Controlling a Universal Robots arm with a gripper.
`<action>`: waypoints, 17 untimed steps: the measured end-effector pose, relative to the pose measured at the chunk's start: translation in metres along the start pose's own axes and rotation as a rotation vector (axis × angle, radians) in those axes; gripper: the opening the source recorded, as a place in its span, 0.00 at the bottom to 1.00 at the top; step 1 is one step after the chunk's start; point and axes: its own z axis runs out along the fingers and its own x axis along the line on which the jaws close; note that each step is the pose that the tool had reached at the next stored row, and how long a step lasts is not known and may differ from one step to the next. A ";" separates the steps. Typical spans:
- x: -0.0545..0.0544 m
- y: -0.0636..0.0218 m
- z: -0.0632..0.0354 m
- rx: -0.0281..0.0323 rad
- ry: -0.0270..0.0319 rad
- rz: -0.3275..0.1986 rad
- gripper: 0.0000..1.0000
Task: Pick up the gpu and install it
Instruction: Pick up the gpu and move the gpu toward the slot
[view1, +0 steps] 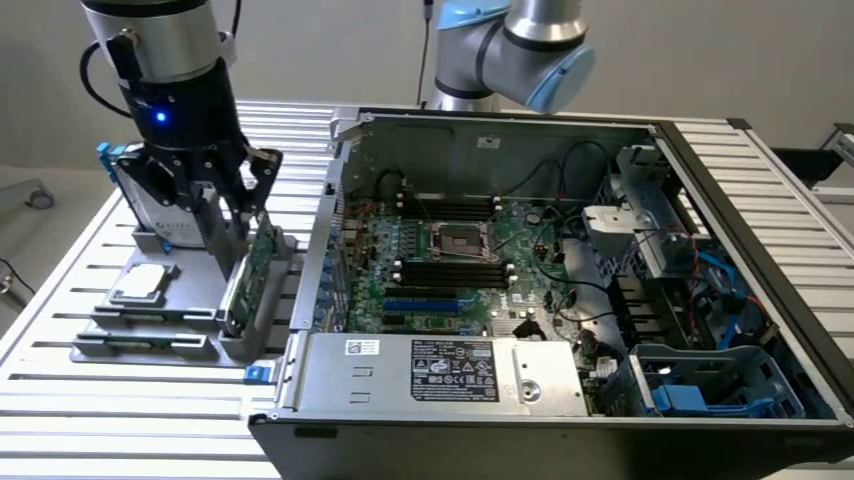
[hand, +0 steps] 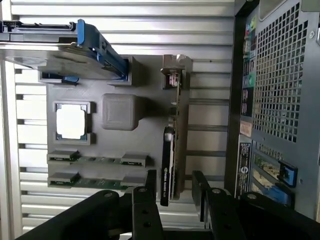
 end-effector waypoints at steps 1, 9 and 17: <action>0.002 0.0000 0.0019 0.0001 -0.0001 -0.002 0.42; 0.007 0.0004 0.0168 0.0012 -0.0009 -0.025 0.42; 0.006 0.0020 0.0314 0.0011 -0.0013 -0.026 0.42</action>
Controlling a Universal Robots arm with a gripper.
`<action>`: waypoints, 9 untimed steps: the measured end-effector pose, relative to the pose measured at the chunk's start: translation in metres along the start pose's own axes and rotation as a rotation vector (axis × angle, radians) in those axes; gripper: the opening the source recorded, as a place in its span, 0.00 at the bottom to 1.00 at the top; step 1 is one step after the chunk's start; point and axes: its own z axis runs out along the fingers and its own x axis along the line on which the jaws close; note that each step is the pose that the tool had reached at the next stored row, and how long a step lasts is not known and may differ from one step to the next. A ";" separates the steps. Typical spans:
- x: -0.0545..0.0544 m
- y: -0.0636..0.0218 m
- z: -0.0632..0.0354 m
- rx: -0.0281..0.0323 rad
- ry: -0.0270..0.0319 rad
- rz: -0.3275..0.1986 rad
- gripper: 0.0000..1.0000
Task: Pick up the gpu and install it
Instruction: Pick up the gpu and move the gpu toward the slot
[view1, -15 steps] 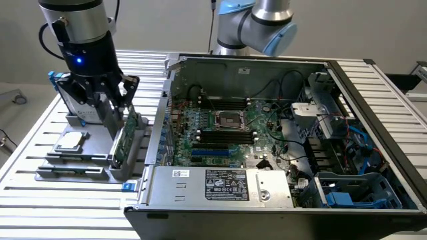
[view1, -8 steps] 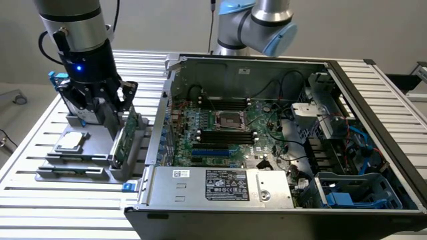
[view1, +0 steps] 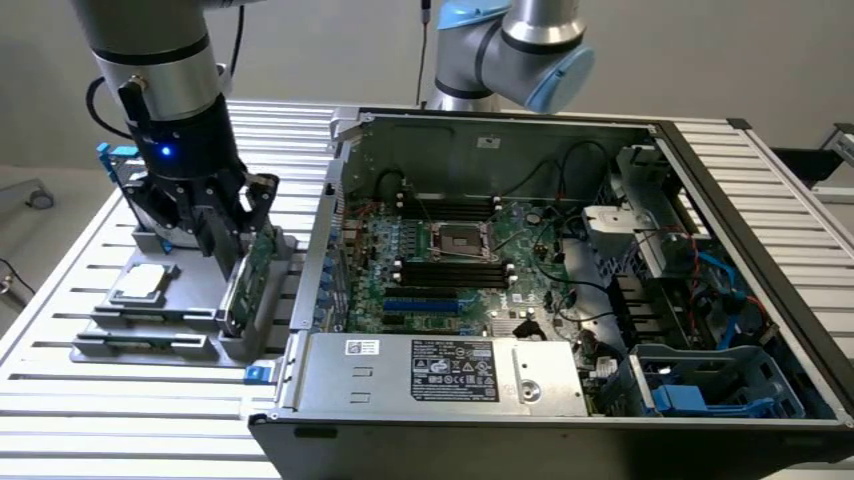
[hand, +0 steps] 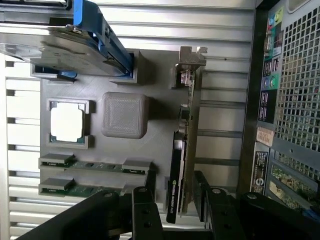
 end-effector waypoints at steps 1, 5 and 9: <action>0.000 0.0002 0.0017 0.0001 0.0001 0.000 0.42; -0.001 0.0006 0.0089 0.0001 0.0000 0.000 0.42; -0.003 0.0011 0.0162 0.0000 0.0000 0.000 0.42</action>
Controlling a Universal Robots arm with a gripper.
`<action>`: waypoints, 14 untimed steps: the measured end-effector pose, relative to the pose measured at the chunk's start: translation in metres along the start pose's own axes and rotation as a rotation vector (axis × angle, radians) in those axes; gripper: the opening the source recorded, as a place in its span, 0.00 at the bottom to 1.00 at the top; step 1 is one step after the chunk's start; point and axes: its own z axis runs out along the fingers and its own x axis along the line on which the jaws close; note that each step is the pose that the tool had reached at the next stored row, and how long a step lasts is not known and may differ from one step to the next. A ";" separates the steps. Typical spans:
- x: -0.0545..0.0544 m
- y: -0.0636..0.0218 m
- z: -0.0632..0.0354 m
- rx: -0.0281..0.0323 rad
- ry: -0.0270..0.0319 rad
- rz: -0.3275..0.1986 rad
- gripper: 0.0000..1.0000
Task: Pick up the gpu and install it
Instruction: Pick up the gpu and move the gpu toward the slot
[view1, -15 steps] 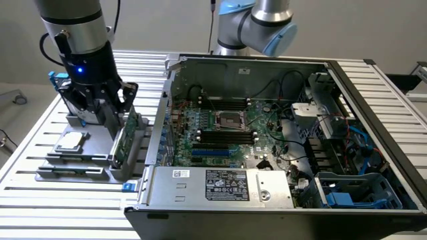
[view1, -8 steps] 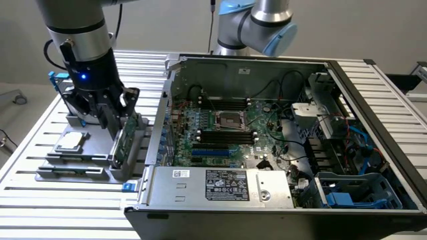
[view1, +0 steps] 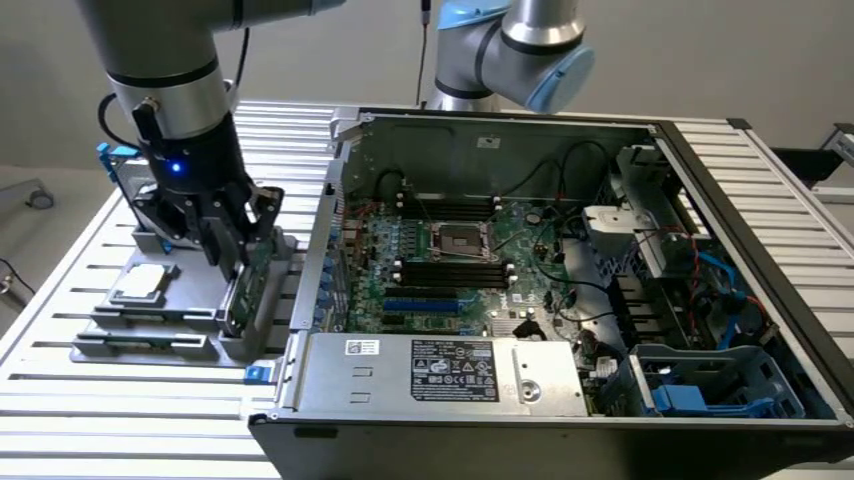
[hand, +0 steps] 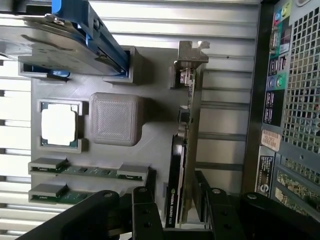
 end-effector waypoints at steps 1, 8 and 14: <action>-0.001 0.0003 0.0019 0.0000 -0.0001 0.000 0.42; -0.003 0.0028 0.0144 -0.0004 0.0000 0.007 0.42; -0.004 0.0050 0.0202 -0.0012 -0.0077 0.031 0.42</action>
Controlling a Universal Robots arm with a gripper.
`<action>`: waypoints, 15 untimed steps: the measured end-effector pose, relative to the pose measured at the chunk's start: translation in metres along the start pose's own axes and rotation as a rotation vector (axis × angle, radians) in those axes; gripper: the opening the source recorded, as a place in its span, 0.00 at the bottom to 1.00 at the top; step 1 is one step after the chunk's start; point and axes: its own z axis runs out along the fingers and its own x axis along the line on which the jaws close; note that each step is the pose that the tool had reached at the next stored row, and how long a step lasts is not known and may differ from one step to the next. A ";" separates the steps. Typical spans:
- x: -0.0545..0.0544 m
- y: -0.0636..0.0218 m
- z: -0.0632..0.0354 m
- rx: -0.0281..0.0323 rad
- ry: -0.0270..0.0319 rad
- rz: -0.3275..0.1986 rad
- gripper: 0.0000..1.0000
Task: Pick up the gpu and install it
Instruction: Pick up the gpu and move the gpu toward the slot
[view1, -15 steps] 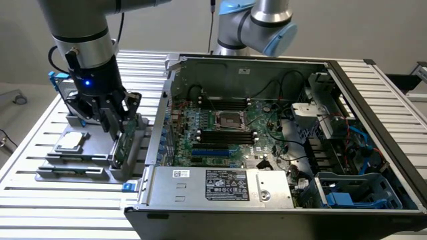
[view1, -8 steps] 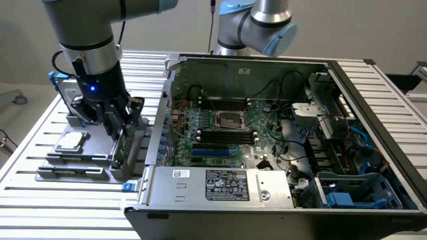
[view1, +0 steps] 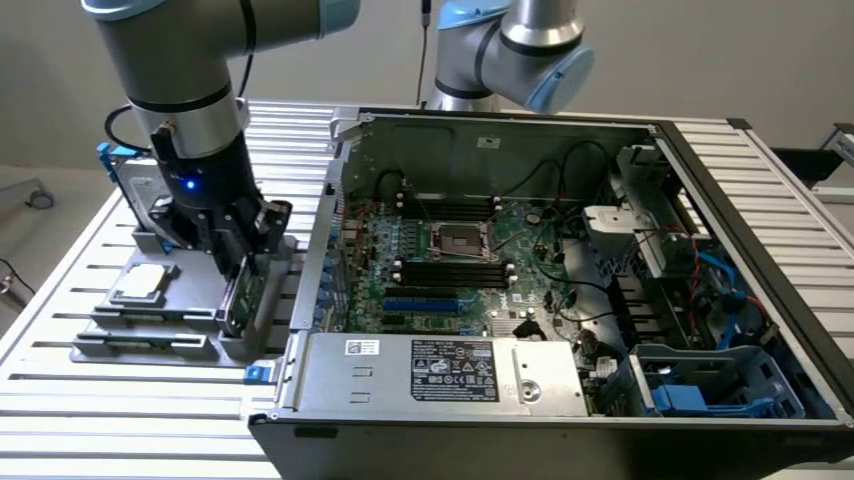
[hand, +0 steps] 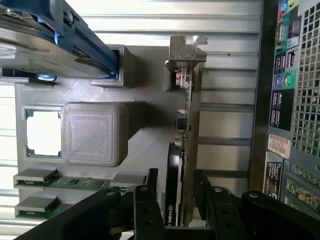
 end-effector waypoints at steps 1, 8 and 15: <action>0.000 0.0004 0.0004 -0.0003 -0.0051 0.004 0.42; 0.008 0.0015 0.0041 -0.0014 -0.0284 0.019 0.42; 0.008 0.0034 0.0064 -0.0015 -0.0389 0.028 0.42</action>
